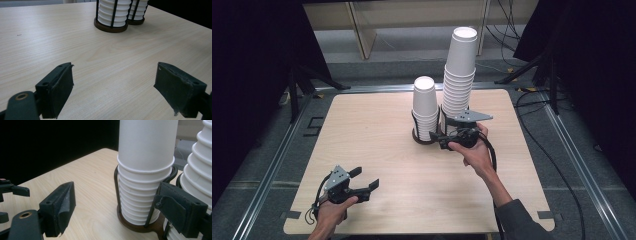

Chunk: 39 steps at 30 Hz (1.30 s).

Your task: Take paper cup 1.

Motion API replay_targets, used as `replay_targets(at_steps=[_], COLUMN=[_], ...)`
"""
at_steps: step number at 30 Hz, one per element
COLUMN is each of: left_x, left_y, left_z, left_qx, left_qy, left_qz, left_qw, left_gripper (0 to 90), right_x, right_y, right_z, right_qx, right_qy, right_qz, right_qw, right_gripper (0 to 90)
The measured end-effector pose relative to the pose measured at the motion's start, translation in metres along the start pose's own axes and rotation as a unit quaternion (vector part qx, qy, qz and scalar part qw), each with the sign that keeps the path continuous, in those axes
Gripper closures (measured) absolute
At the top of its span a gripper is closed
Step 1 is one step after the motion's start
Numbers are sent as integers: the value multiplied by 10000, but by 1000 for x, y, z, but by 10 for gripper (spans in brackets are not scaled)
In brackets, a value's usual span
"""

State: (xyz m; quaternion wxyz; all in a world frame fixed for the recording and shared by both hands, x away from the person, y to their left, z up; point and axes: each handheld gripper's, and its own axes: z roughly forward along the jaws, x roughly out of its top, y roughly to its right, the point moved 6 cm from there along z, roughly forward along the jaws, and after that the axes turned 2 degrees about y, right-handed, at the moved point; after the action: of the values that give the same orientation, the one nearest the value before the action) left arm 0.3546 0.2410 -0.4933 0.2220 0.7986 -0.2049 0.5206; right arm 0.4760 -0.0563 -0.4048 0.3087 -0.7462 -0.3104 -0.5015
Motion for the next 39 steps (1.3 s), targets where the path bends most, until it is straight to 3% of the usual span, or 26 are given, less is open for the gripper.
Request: replay_targets(at_steps=[2,12,15,18,19,22,26,28,33,39], left_x=[0,0,0,0,0,-1,-1,-1,0,0], left_y=[0,-1,0,-1,-1,-1,-1,0,-1,-1], left_z=[1,0,1,2,2,1,3,2,3,1], left_qx=[-57,1,-37,-42,-59,1,-72,-10,-76,-14], left_qy=[75,5,39,58,79,-7,34,-41,60,12], left_qz=[-12,14,-14,-5,-22,-13,17,23,3,2], left_qw=[10000,10000,10000,10000,9999,10000,10000,10000,10000,10000], left_gripper=[145,145,145,145,145,145,145,145,145,145], right_x=[0,1,2,3,5,8,13,14,21,32], right_y=[0,0,1,0,-3,-3,-4,-5,-3,-2], right_z=[0,0,-1,1,2,3,3,2,4,5], right_qx=[24,0,-97,-73,-2,-20,-134,-155,-245,-372], right_qy=[21,38,34,71,50,78,130,87,166,370], right_qz=[4,14,-95,-91,13,-60,-118,-50,-14,-47], right_qw=[10000,10000,9999,9999,10000,9999,9998,9998,9996,9986], right_gripper=[165,167,168,168,168,168,170,171,177,186])
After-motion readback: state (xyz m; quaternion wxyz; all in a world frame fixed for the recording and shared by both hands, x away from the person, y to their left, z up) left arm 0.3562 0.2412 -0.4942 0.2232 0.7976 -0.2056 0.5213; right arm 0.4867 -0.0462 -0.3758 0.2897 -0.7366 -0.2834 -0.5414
